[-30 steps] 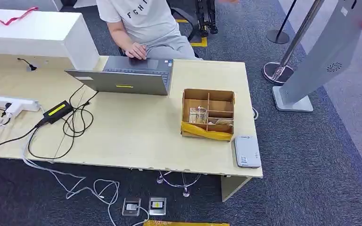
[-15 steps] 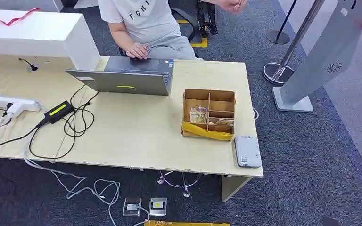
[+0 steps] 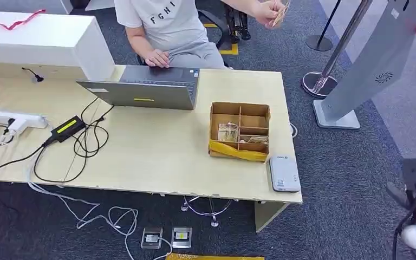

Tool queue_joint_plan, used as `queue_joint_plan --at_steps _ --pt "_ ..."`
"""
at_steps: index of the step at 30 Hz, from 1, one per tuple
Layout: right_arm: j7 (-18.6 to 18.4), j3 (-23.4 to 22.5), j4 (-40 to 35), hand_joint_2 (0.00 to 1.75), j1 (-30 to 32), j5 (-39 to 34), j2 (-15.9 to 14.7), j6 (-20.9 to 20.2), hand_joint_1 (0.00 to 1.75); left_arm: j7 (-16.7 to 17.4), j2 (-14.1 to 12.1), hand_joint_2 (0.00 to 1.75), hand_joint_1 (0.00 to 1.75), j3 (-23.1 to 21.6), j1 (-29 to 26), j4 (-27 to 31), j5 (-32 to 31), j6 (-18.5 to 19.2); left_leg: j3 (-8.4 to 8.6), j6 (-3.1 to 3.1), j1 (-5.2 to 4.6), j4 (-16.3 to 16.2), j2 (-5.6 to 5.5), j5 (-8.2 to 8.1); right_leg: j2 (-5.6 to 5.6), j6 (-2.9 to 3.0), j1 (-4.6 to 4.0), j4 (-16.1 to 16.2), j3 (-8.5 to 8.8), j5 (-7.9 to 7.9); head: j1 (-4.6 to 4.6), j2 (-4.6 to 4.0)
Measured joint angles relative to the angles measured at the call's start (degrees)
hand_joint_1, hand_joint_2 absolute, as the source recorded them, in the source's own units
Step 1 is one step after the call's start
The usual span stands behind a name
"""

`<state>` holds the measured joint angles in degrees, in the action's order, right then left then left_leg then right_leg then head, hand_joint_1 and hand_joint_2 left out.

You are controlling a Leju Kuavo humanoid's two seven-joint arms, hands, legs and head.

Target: Pass the card to the sensor for recognition and then transmit it.

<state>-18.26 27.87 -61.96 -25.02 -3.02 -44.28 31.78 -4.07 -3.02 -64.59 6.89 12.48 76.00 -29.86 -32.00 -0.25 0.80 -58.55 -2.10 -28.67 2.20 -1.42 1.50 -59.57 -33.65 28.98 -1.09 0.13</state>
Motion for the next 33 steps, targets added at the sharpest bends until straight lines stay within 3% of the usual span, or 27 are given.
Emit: queue_joint_plan --at_steps 4,9,14,19,24,29,33 --pt "-4.5 -0.7 -8.6 1.75 -5.3 4.7 -0.8 -1.6 0.00 -0.7 -0.2 0.00 0.00 -0.5 0.1 0.0 -0.3 0.4 0.05 0.06 0.00 0.0 -0.41 0.13 -0.32 0.00 -0.02 0.0 0.02 0.01 0.00 -0.02" --pt "-7.0 -0.4 -18.4 1.75 -12.7 7.8 -1.4 -3.7 0.00 -1.3 -0.5 0.00 0.00 -0.9 -0.1 0.0 -0.5 0.4 -0.17 0.03 -0.01 0.0 -0.41 0.17 -0.39 0.00 0.00 0.0 -0.09 0.00 0.02 0.00" --pt "-7.5 2.4 -23.0 1.75 -19.9 10.9 0.2 -6.5 0.00 -0.1 -0.5 0.00 0.00 -1.1 0.1 0.0 -1.2 0.5 -0.15 0.03 0.00 0.0 -0.41 0.16 -0.36 0.00 -0.01 0.0 -0.10 0.00 -0.02 -0.02" --pt "-7.2 5.2 -25.4 1.75 -22.9 10.6 1.4 -7.2 0.00 0.2 -0.6 0.00 0.00 -1.9 0.1 0.0 -1.5 0.6 -0.23 0.03 0.00 0.0 -0.60 0.17 -0.49 0.00 -0.01 0.0 -0.08 0.01 -0.02 -0.02" --pt "-5.1 10.1 -26.3 1.75 -24.8 14.7 4.2 -14.1 0.00 -0.1 -0.8 0.00 0.00 -2.3 0.3 0.0 -2.4 1.3 -0.20 0.02 0.03 0.0 -0.49 0.16 -0.42 0.00 -0.04 0.0 -0.09 0.01 0.00 -0.02" --pt "-4.8 18.5 -26.3 1.75 -26.6 27.4 8.8 -21.0 0.00 -2.3 -1.0 0.00 0.00 -2.8 0.4 0.0 -3.4 2.3 -0.19 -0.01 0.08 0.0 -0.50 0.18 -0.41 0.01 -0.09 0.0 -0.09 0.01 0.00 -0.02" --pt "-5.1 22.8 -26.2 1.75 -26.8 32.6 11.7 -25.3 0.00 -2.2 -1.3 0.00 0.00 -3.5 0.4 0.0 -4.0 2.7 -0.22 -0.02 0.08 0.0 -0.56 0.19 -0.44 0.01 -0.09 0.0 -0.10 0.01 0.02 -0.02"
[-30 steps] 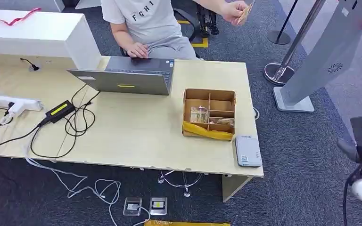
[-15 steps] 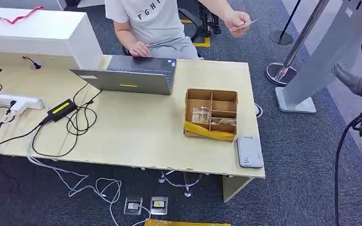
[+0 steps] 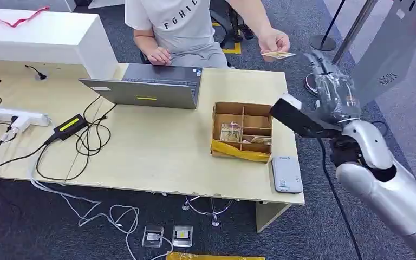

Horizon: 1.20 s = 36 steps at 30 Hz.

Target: Pass the card to the sensor for recognition and then transmit it.

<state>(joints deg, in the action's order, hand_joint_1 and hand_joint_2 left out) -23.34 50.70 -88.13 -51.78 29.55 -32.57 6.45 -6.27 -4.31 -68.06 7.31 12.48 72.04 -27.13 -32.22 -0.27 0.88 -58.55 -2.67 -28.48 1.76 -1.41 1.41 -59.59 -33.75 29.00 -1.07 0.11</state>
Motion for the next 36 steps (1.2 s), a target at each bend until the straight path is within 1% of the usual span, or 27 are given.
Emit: queue_joint_plan --at_steps 1,4,7,11,13,17,20,28,33,34,35,36 --pt "0.0 1.0 0.1 1.75 -0.1 0.0 0.7 -1.1 0.00 0.3 0.0 0.00 0.00 -0.1 0.0 0.0 0.0 0.1 0.00 0.00 0.00 0.0 0.01 0.00 0.02 0.00 0.00 0.0 0.00 0.00 -0.04 0.00" --pt "0.0 2.8 0.4 1.75 -0.1 0.2 1.9 -2.5 0.00 0.4 -0.2 0.00 0.00 -0.2 0.0 0.0 -0.1 0.5 0.00 0.00 -0.01 0.0 0.00 0.00 0.00 0.00 0.01 0.0 -0.01 0.00 -0.04 0.00" --pt "-1.0 4.4 0.7 1.75 -0.1 1.9 2.3 -3.7 0.00 0.4 -0.3 0.00 0.00 -0.4 0.0 0.0 -0.7 0.9 0.01 0.00 -0.03 0.0 0.01 0.00 0.01 0.00 0.02 0.0 -0.02 0.00 -0.04 0.00" --pt "-1.9 5.4 1.3 1.75 0.1 5.6 2.3 -2.9 0.00 0.8 -0.4 0.00 0.00 -1.4 0.0 0.0 -1.5 1.0 0.03 0.00 -0.03 0.0 0.08 -0.01 0.04 0.00 0.02 0.0 -0.03 0.00 -0.02 0.00" --pt "-2.1 5.8 1.8 1.75 0.1 6.5 2.3 -2.5 0.00 0.7 -0.4 0.00 0.00 -1.6 0.0 0.0 -1.8 1.2 0.04 0.00 -0.03 0.0 0.10 -0.01 0.07 0.00 0.02 0.0 -0.04 0.00 -0.02 0.00" --pt "-2.5 5.8 3.1 1.75 0.3 7.3 2.3 -1.2 0.00 -0.5 -0.5 0.00 0.00 -1.8 0.0 0.0 -2.0 1.3 0.03 0.00 -0.02 0.0 0.09 -0.01 0.06 0.00 0.02 0.0 -0.03 0.00 -0.02 0.00" --pt "-2.5 5.8 4.3 1.75 0.6 8.5 2.4 -0.3 0.00 -0.5 -0.5 0.00 0.00 -1.9 0.0 0.0 -2.4 1.3 0.03 0.00 -0.02 0.0 0.10 -0.01 0.06 0.00 0.02 0.0 -0.03 0.00 -0.02 0.02" --pt "-2.4 5.5 7.8 1.75 0.9 10.4 3.5 1.5 0.00 1.4 -0.6 0.00 0.00 -3.0 0.0 0.0 -2.9 1.4 0.03 0.00 -0.02 0.0 0.11 -0.01 0.06 0.00 0.02 0.0 -0.04 0.00 -0.02 0.02" --pt "-1.9 4.9 10.0 1.75 0.9 10.0 4.4 2.5 0.00 1.4 -0.6 0.00 0.00 -3.2 0.0 0.0 -3.0 1.4 0.03 -0.01 -0.02 0.0 0.11 -0.01 0.06 0.00 0.02 0.0 -0.03 0.00 -0.02 0.00" --pt "-1.6 4.8 10.6 1.75 0.9 10.0 4.6 2.8 1.69 1.3 -0.6 0.00 0.00 -3.2 0.0 0.0 -3.0 1.4 0.03 0.00 -0.02 0.0 0.12 -0.01 0.06 0.00 0.02 0.0 -0.03 0.00 -0.02 0.00" --pt "-1.3 4.6 11.0 1.75 0.9 10.0 4.7 3.1 1.75 1.3 -0.6 0.00 0.00 -3.2 0.0 0.0 -3.0 1.4 0.03 -0.01 -0.02 0.0 0.11 -0.01 0.06 0.00 0.02 0.0 -0.03 0.00 -0.04 0.00" --pt "-1.2 4.5 11.3 1.75 0.9 10.0 4.8 3.3 1.75 1.3 -0.6 0.00 0.00 -3.2 0.0 0.0 -3.0 1.4 0.03 0.00 -0.02 0.0 0.11 -0.01 0.07 0.00 0.02 0.0 -0.03 0.00 -0.04 0.00"
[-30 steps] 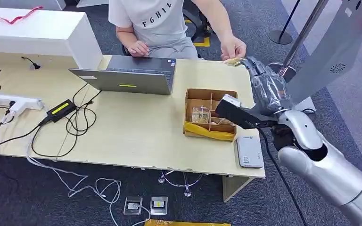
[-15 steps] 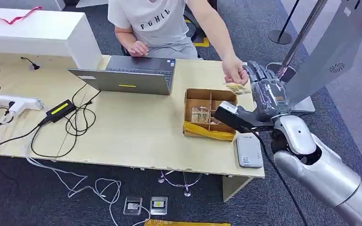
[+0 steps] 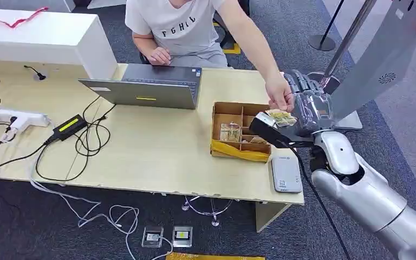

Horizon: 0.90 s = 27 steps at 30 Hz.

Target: Pass the card to the sensor for recognition and then transmit it.

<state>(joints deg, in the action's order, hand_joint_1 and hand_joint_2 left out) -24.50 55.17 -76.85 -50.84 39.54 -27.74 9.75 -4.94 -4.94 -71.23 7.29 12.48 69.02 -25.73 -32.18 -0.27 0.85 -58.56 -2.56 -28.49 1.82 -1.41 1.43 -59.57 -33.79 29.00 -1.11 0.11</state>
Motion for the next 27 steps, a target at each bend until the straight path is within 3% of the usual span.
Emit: queue_joint_plan --at_steps 11,27 --pt "1.2 -1.3 2.6 1.75 0.6 1.2 0.5 3.8 1.75 -0.8 0.0 0.00 0.00 0.0 0.0 0.0 -0.1 -0.3 0.03 0.00 0.00 0.0 0.04 0.00 0.03 0.00 0.00 0.0 -0.02 0.00 0.00 0.00" --pt "2.1 -2.6 1.9 1.75 1.2 0.1 -0.3 4.5 1.75 0.1 -0.3 0.00 0.00 0.0 -0.1 0.0 0.8 -1.2 0.04 0.00 0.00 0.0 0.09 0.00 0.07 0.00 0.00 0.0 -0.02 0.00 0.02 0.00"
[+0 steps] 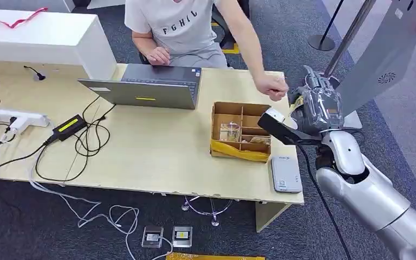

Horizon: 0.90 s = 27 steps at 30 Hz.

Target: Pass the card to the sensor for recognition and then transmit it.

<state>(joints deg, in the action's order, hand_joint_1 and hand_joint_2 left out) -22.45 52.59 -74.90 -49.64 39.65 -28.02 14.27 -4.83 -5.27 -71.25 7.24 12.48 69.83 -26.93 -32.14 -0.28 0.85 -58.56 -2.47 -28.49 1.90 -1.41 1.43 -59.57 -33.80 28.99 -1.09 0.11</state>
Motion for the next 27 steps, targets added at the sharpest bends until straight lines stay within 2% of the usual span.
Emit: queue_joint_plan --at_steps 16,27 --pt "-0.2 0.8 1.3 1.75 4.3 -2.5 -1.0 1.2 1.75 1.1 -0.1 0.00 0.00 0.0 0.0 0.0 0.2 -0.1 0.01 -0.01 0.01 0.0 0.02 -0.01 0.08 0.00 -0.01 0.0 -0.01 0.00 0.00 0.00" --pt "4.4 1.7 6.7 1.75 8.4 -3.6 0.2 3.0 1.75 1.2 -0.2 0.00 0.00 0.0 0.0 0.0 0.4 -0.9 -0.03 0.00 0.01 0.0 0.01 -0.01 0.07 0.00 0.00 0.0 0.00 0.00 0.00 0.00"
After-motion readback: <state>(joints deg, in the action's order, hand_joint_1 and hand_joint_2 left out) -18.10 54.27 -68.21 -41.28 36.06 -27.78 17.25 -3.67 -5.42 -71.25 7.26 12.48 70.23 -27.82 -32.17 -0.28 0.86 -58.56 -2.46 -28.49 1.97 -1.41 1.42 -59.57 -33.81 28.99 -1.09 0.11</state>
